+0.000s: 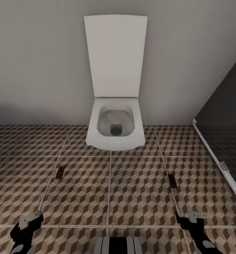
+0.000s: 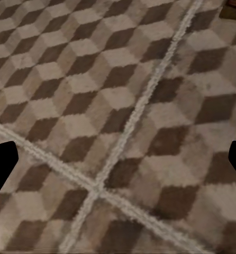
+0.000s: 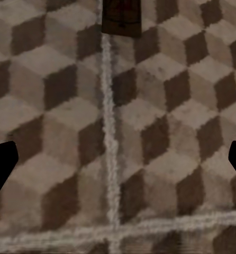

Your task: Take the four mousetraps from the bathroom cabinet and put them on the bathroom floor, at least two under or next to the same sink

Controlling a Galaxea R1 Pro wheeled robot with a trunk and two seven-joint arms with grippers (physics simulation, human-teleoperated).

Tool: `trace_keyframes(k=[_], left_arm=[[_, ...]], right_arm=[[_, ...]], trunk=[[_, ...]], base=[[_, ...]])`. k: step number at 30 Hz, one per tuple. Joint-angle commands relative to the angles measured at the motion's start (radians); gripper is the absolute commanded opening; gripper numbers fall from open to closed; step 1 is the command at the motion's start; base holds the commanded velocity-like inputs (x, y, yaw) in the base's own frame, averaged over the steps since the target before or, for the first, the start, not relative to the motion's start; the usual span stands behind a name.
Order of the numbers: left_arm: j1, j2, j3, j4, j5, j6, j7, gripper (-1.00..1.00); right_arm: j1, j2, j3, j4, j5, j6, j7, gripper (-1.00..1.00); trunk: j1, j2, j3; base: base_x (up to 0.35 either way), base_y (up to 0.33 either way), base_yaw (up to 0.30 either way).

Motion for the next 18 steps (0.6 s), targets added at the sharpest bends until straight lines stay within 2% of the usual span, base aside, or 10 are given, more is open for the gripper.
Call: trace_keyframes(k=[1,11,18], left_arm=[[0.0,0.0,-0.002,0.013,0.006,-0.003,-0.001,1.0],[0.0,-0.003,-0.007,0.244,0.004,-0.004,-0.008,1.0],[0.0,-0.005,-0.009,0.347,0.003,-0.003,-0.008,1.0]], right_arm=[[0.0,0.001,0.008,0.016,-0.009,-0.003,-0.001,1.0],[0.0,0.036,0.008,0.212,0.008,-0.002,0.003,1.0],[0.001,0.05,0.008,0.289,0.03,-0.001,0.003,1.0]], trunk=[[-0.001,0.0,0.003],[-0.005,0.002,0.042],[-0.008,0.004,0.069]], base=[[0.0,0.0,0.0],[0.0,0.0,0.0],[0.0,0.0,0.0]])
